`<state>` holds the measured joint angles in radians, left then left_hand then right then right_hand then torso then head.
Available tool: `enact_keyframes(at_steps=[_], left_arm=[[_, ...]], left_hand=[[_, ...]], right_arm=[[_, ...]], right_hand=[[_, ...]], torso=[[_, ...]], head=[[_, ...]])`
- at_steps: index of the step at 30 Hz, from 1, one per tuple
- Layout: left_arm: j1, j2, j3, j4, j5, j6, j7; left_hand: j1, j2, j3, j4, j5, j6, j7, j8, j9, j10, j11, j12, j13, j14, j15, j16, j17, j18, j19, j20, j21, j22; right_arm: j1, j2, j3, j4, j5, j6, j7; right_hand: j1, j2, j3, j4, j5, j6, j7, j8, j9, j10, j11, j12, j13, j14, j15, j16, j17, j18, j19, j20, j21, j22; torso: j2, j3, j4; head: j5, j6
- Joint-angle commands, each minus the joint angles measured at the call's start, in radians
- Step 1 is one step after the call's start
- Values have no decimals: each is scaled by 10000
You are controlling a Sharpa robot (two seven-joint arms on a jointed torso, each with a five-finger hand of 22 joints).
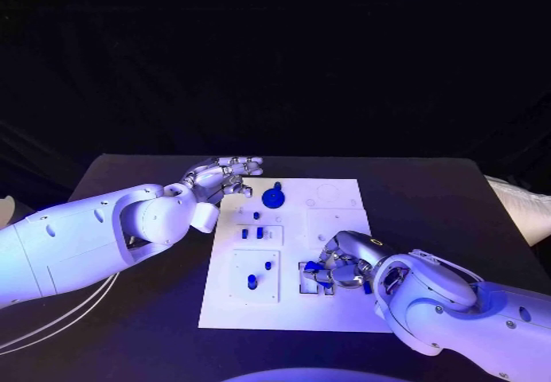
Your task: Assemble the parts on the task board
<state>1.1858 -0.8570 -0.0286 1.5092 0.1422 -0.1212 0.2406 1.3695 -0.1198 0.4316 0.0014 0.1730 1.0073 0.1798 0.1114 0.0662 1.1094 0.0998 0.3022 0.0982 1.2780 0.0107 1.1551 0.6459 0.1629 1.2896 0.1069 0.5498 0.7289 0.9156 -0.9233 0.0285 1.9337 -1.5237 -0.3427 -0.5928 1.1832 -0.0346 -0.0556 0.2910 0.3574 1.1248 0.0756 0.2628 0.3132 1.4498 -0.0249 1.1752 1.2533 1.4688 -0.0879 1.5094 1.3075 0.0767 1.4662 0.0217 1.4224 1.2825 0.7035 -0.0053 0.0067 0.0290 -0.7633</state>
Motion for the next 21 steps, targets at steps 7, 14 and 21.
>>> enact_keyframes(at_steps=[7, 14, 21], left_arm=[[3, 5, 5, 32, -68, 219, -19], [3, -2, 5, 63, -255, 313, -116], [2, 26, 3, 128, -560, 512, -292]], left_hand=[[-93, -17, -26, 2, 16, -67, 18, 50, 15, -41, -4, 37, 10, -59, 2, 22, -10, 174, -74, -16, 40, 15], [-110, -20, -39, 5, 16, -76, 15, 52, 15, -53, -7, 50, 10, -58, 3, 31, -8, 176, -79, -13, 42, 14], [-3, 34, 37, -71, 41, -104, 13, 55, 12, -100, -13, 68, 5, -71, -10, 29, -44, 186, -86, -19, 56, 18]], right_arm=[[-3, 149, 1, -62, -967, 632, -109], [-2, 215, 0, -110, -1194, 945, -146], [7, 285, -1, -220, -1262, 1265, -169]], right_hand=[[-339, 38, -365, 0, -345, 456, -402, 78, 198, 100, -128, 361, 395, 793, -122, -14, 1463, -164, -4, -118, -31, -35], [-541, 78, -619, 7, -535, 474, -434, 147, 333, 146, -156, 464, 508, 804, -148, 8, 1514, -169, 9, -146, -23, -8], [-631, 39, -789, -1, -670, 437, -433, 166, 405, 129, -156, 417, 497, 799, -150, -6, 1496, -165, -4, -152, -44, -34]], torso=[[13, 15, -23], [14, 13, -29], [7, 35, -9]], head=[[49, -6], [36, -20], [54, -3]])
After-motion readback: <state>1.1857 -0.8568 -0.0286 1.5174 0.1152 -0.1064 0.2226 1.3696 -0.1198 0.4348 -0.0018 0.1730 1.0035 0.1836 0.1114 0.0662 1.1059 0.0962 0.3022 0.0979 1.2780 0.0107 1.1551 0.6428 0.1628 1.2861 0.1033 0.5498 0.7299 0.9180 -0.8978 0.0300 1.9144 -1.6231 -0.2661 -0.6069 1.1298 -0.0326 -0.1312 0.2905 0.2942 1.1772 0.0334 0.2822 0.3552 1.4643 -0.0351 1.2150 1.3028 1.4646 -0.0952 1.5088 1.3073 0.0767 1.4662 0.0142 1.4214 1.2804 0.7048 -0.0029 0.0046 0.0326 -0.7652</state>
